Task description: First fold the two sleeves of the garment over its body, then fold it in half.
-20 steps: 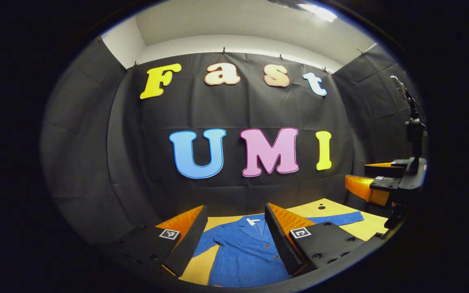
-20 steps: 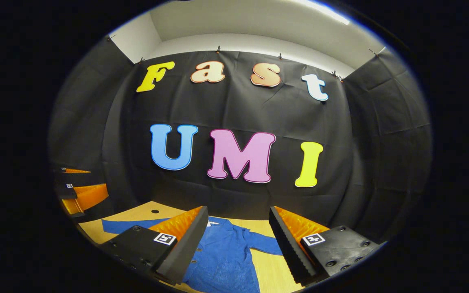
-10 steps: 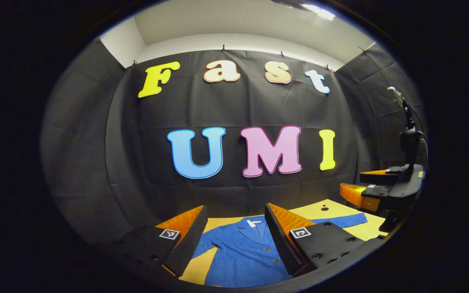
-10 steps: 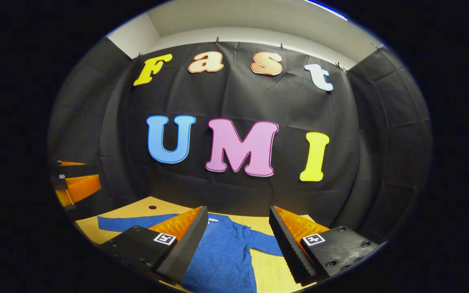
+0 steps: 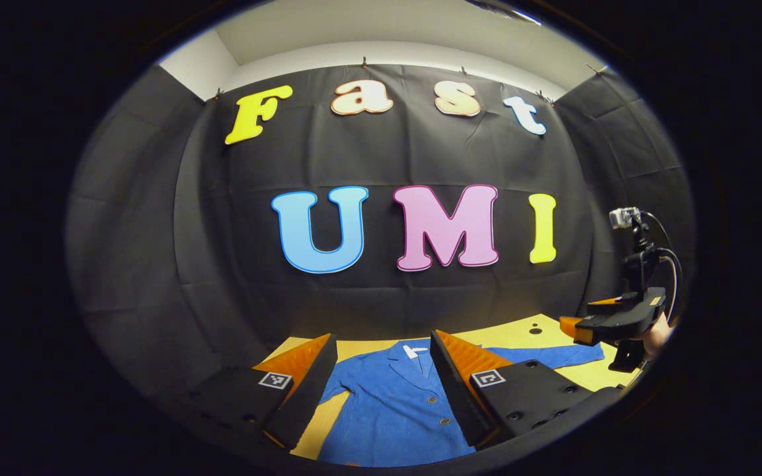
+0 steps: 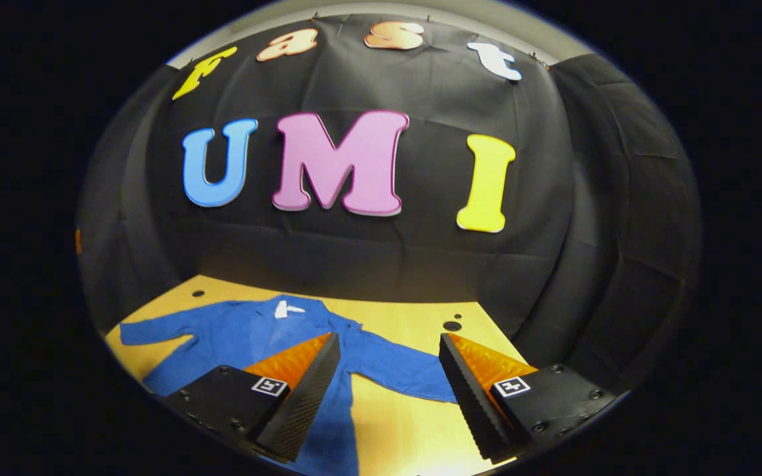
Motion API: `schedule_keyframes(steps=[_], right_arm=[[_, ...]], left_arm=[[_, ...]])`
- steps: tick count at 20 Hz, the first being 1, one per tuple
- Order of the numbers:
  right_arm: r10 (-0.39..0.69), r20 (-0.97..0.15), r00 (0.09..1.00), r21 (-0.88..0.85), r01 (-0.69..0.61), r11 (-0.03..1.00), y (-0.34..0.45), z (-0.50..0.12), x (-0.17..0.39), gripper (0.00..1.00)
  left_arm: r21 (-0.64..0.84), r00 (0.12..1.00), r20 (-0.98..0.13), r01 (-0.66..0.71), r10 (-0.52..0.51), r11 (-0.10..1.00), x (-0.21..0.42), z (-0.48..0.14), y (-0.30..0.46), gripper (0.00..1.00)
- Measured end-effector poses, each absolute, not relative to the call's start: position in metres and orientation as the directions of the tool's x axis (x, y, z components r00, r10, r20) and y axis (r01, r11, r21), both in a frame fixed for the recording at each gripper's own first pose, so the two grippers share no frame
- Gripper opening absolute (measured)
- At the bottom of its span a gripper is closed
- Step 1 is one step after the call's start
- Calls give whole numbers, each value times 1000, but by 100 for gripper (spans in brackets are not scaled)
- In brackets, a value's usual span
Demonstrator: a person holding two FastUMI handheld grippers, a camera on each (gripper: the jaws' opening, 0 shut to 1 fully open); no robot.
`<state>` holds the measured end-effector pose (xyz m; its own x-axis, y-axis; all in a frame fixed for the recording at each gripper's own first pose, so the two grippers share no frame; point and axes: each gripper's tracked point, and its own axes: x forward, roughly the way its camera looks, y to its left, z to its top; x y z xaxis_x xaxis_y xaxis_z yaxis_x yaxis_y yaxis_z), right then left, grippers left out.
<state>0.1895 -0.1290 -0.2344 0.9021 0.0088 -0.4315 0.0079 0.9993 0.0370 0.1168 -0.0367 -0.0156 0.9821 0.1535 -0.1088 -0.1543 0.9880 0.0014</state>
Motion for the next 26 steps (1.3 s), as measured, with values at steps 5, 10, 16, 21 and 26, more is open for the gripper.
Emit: schedule_keyframes(steps=[5,10,16,21,26], right_arm=[[-31,-600,799,67,89,994,-182,-326,208,97],[-149,-741,655,6,229,973,-272,-405,215,97],[-166,-883,438,24,396,918,-331,-474,185,99],[-157,-912,378,23,429,903,-342,-498,174,98],[-188,-913,362,-10,440,898,-346,-497,169,98]], left_arm=[[10,977,-138,-165,165,986,149,-20,-73,81],[21,973,-190,-129,131,991,174,-30,-118,81],[37,973,-209,-91,97,995,203,-27,-155,81],[71,977,-204,-54,68,996,215,-23,-176,81],[84,977,-202,-46,62,995,212,-20,-186,81]])
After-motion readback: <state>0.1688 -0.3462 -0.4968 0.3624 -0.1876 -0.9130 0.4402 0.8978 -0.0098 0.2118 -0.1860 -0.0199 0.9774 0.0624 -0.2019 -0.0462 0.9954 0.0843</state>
